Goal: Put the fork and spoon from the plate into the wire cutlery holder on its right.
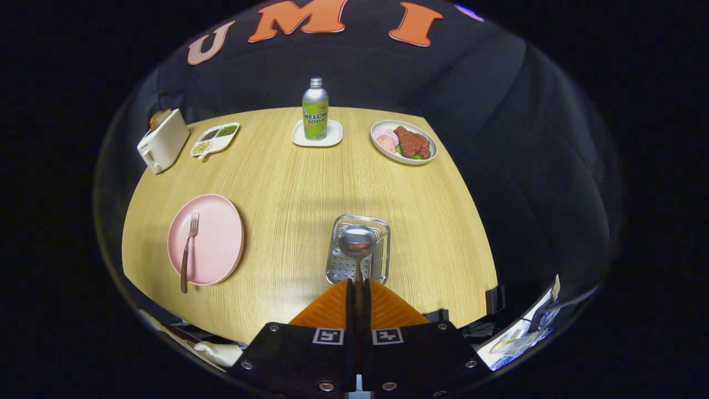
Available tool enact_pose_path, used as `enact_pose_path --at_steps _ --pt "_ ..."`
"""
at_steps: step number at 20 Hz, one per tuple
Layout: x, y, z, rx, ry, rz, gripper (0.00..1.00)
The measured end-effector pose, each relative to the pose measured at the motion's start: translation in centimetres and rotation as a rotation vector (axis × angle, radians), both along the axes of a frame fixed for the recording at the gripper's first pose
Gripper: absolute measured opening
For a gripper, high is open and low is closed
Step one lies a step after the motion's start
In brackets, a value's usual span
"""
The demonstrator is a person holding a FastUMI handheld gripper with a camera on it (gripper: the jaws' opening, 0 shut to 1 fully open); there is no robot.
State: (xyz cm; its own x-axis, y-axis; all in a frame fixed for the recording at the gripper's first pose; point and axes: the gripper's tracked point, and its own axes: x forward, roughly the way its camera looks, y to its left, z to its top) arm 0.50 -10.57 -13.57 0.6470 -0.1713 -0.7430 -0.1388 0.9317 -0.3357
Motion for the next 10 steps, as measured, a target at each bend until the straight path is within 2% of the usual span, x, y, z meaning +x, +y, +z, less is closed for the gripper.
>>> enact_pose_path --at_steps 10 --pt "2.7 -0.1 -1.8 -0.068 0.238 0.000 0.04"
